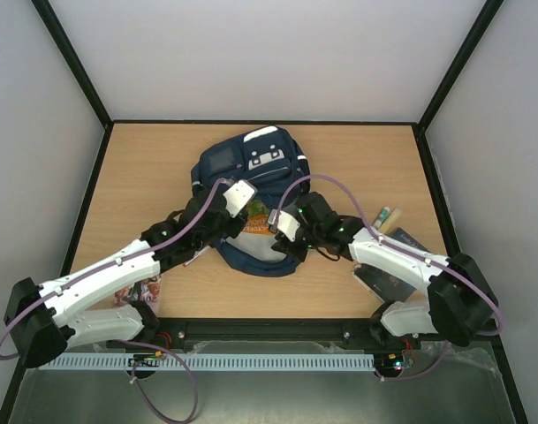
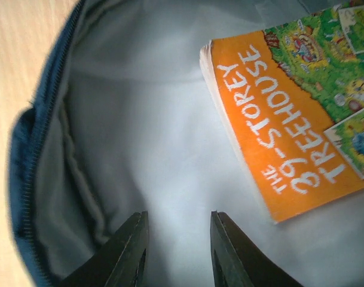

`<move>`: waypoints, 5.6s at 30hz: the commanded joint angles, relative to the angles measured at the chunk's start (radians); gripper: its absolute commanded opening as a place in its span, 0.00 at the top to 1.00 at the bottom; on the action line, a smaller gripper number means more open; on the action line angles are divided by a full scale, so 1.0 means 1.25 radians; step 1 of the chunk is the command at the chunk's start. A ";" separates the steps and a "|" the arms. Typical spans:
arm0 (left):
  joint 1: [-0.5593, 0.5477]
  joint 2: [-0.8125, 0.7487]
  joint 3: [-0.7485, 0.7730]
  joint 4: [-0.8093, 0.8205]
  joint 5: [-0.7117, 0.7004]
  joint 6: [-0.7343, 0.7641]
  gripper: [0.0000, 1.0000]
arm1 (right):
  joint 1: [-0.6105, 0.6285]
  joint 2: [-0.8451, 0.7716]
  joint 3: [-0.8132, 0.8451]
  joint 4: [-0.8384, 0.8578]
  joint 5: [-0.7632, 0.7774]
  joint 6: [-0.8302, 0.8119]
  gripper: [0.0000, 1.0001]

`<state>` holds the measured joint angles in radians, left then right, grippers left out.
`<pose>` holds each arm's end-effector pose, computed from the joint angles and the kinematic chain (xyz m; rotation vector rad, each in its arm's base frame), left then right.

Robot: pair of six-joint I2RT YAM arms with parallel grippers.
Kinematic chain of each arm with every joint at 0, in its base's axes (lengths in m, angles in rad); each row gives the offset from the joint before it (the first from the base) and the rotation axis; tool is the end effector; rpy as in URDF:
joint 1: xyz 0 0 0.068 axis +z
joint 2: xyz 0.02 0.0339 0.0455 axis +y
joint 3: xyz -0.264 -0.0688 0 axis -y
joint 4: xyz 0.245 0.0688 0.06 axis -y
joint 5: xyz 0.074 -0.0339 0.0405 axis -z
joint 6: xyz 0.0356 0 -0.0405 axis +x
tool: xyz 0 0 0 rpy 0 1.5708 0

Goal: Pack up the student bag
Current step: Place the book in the student bag, then move the book to the center of the board.

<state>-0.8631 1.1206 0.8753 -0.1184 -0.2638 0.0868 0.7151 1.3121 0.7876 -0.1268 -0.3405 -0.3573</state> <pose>0.1752 -0.1905 0.3114 0.7227 1.7900 -0.2655 0.2037 0.1926 0.2328 -1.3029 1.8208 0.5740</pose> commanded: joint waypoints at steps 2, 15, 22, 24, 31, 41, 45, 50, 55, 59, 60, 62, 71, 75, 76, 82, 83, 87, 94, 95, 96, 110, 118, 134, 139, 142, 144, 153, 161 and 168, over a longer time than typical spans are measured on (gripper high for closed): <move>0.018 -0.047 -0.007 0.102 0.006 -0.039 0.98 | 0.050 0.046 -0.004 0.054 0.180 -0.201 0.70; 0.038 -0.057 -0.013 0.098 0.018 -0.039 0.98 | 0.097 0.196 -0.009 0.234 0.350 -0.334 0.50; 0.040 -0.052 -0.012 0.095 0.029 -0.037 0.98 | 0.096 0.309 0.012 0.423 0.514 -0.326 0.51; 0.041 -0.052 -0.010 0.094 0.032 -0.035 0.98 | 0.092 0.340 0.021 0.481 0.552 -0.333 0.54; 0.042 -0.052 0.000 0.082 0.046 -0.030 0.98 | 0.082 0.392 0.020 0.664 0.638 -0.315 0.60; 0.042 -0.060 -0.008 0.071 0.041 -0.039 0.98 | 0.078 0.415 0.035 0.552 0.622 -0.289 0.57; 0.042 -0.054 0.003 0.054 0.039 -0.039 0.98 | 0.079 0.315 0.041 0.355 0.505 -0.240 0.53; 0.043 -0.046 0.010 0.044 0.041 -0.046 0.98 | 0.080 0.152 0.015 0.120 0.345 -0.207 0.49; 0.045 -0.041 -0.005 0.048 0.053 -0.067 0.98 | 0.075 -0.003 -0.003 -0.089 0.262 -0.159 0.44; 0.047 -0.022 -0.015 0.051 0.070 -0.084 0.98 | 0.025 -0.095 -0.012 -0.194 0.268 -0.089 0.43; 0.046 -0.012 -0.014 0.046 0.077 -0.091 0.98 | -0.007 -0.113 -0.012 -0.217 0.261 -0.073 0.43; 0.047 0.012 -0.005 0.036 0.103 -0.106 0.98 | -0.082 -0.158 -0.012 -0.262 0.247 -0.048 0.43; -0.005 0.164 0.053 0.019 0.069 -0.164 0.98 | -0.384 -0.316 -0.073 -0.414 0.282 -0.021 0.43; -0.031 0.213 0.045 0.037 0.046 -0.193 0.98 | -0.534 -0.337 -0.068 -0.453 0.283 -0.058 0.42; -0.035 0.220 0.042 0.038 0.043 -0.199 0.98 | -0.561 -0.332 -0.066 -0.455 0.303 -0.065 0.42; -0.070 0.228 0.034 -0.003 0.031 -0.215 0.97 | -0.741 -0.285 -0.065 -0.464 0.297 -0.119 0.40; -0.076 0.223 0.033 -0.009 0.034 -0.215 0.93 | -0.771 -0.273 -0.066 -0.464 0.284 -0.126 0.39; -0.108 0.192 0.038 -0.049 0.057 -0.221 0.59 | -0.888 -0.212 -0.046 -0.474 0.227 -0.138 0.38; -0.142 0.142 0.084 -0.091 0.143 -0.257 0.43 | -1.043 -0.100 -0.002 -0.473 0.189 -0.164 0.33; -0.145 0.143 0.093 -0.091 0.164 -0.269 0.40 | -1.078 -0.073 0.013 -0.479 0.176 -0.167 0.31; -0.150 0.147 0.098 -0.085 0.178 -0.286 0.37 | -1.104 -0.045 0.029 -0.484 0.156 -0.169 0.31; -0.181 0.280 0.123 0.038 0.234 -0.373 0.24 | -1.218 0.210 0.122 -0.431 0.133 -0.155 0.21; -0.185 0.323 0.123 0.053 0.244 -0.401 0.24 | -1.212 0.222 0.079 -0.424 0.136 -0.275 0.23; -0.185 0.379 0.091 0.079 0.252 -0.445 0.25 | -1.096 0.178 -0.024 -0.481 0.147 -0.353 0.24; -0.186 0.383 0.077 0.086 0.264 -0.451 0.26 | -1.002 0.127 -0.057 -0.504 0.131 -0.324 0.26; -0.186 0.384 0.075 0.088 0.263 -0.453 0.26 | -0.947 0.108 -0.064 -0.517 0.121 -0.302 0.26; -0.186 0.383 0.074 0.087 0.261 -0.455 0.26 | -0.914 0.099 -0.068 -0.517 0.119 -0.284 0.27; -0.219 0.412 0.068 0.113 0.259 -0.496 0.27 | -0.750 0.091 -0.072 -0.512 0.091 -0.190 0.27; -0.264 0.461 0.091 0.109 0.265 -0.531 0.27 | -0.692 0.069 -0.031 -0.538 0.082 -0.170 0.27; -0.275 0.513 0.106 0.129 0.313 -0.598 0.27 | -0.724 0.040 0.020 -0.602 0.166 -0.173 0.24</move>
<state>-1.1934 1.7214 0.9699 0.0124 0.0853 -0.5953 -0.1646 1.3800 0.7589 -0.7418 -0.1780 -0.5735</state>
